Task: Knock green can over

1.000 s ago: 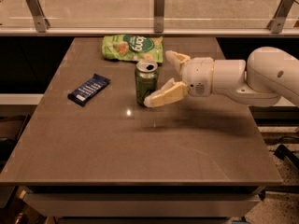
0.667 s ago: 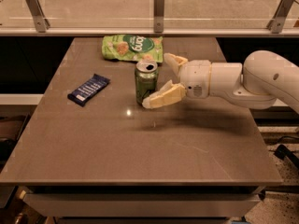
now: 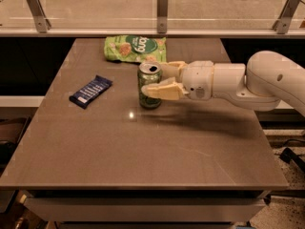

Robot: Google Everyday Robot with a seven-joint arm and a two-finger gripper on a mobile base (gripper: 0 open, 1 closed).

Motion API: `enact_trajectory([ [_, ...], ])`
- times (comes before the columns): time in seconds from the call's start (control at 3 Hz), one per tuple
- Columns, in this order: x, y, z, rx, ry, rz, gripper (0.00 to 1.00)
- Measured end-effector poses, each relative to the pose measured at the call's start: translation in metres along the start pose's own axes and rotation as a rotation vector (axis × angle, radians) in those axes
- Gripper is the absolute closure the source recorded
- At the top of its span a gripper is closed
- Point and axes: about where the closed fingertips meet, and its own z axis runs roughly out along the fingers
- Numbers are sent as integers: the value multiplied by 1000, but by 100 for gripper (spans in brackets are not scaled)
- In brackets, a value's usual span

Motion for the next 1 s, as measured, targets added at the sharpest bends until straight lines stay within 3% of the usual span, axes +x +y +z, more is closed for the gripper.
enact_trajectory([
  [0.67,-2,3,4,-8,-1,-4,87],
  [1.0,-3,4,6,-12,-1,-5,100],
])
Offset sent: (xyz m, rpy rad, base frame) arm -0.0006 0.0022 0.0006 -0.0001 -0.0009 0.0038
